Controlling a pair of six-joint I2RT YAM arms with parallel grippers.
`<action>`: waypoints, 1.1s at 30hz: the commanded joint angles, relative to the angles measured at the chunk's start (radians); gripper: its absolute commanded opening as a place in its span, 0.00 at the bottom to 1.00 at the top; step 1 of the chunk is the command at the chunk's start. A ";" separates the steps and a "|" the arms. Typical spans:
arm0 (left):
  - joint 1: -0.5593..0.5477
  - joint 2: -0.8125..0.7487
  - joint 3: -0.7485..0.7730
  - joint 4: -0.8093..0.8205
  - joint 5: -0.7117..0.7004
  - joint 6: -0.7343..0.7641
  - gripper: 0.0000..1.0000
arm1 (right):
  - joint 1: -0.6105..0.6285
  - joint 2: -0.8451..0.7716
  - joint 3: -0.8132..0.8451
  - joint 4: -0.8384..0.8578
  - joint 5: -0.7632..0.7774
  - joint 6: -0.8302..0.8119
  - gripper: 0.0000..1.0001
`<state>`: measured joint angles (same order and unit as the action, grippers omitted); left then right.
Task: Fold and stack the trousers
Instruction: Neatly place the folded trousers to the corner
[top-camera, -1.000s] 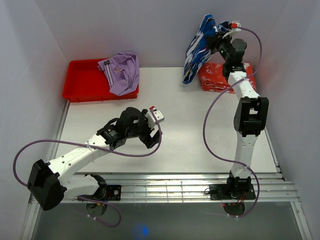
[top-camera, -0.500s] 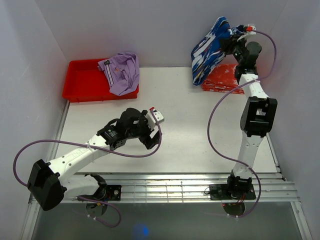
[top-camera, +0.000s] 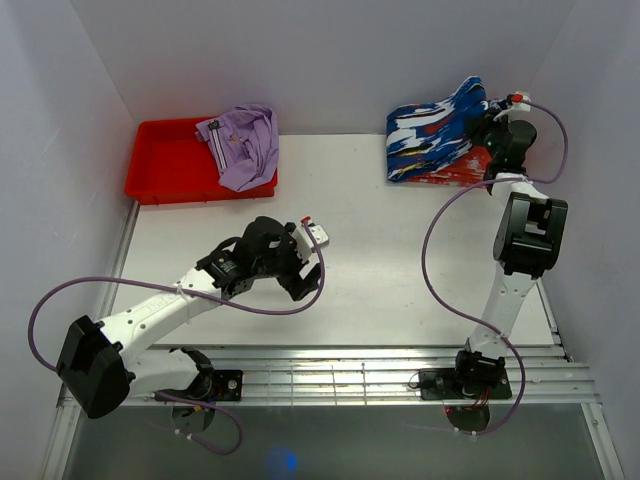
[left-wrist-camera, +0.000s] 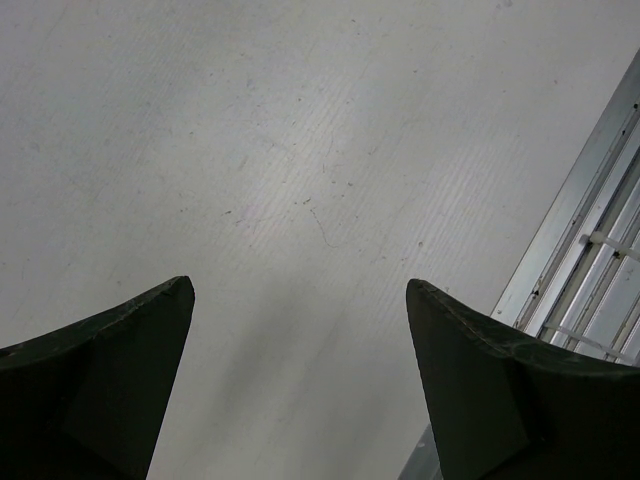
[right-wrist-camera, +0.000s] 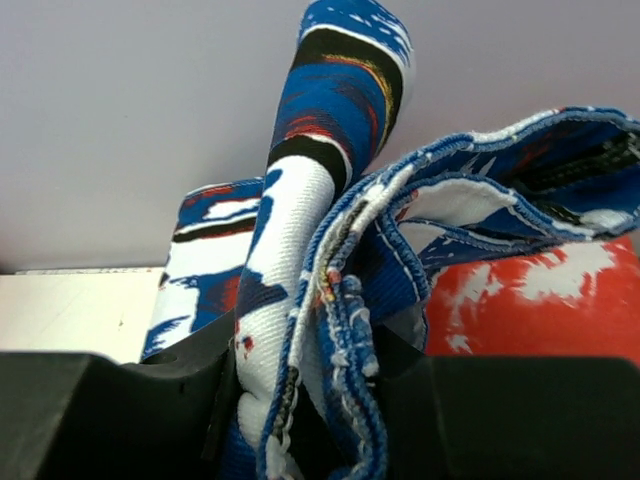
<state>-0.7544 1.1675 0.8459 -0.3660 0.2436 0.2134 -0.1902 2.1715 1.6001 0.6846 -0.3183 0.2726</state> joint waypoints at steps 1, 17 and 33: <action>0.003 -0.002 0.030 -0.022 0.000 0.007 0.98 | -0.040 -0.075 -0.005 0.124 0.036 -0.027 0.08; 0.003 0.040 0.091 -0.088 -0.004 0.012 0.98 | -0.176 0.062 -0.002 -0.042 0.176 0.168 0.08; 0.004 0.061 0.124 -0.125 -0.026 0.012 0.98 | -0.198 0.128 0.089 -0.170 0.216 0.160 0.91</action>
<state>-0.7544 1.2293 0.9237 -0.4755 0.2298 0.2207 -0.3450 2.3276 1.6459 0.5114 -0.1509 0.4168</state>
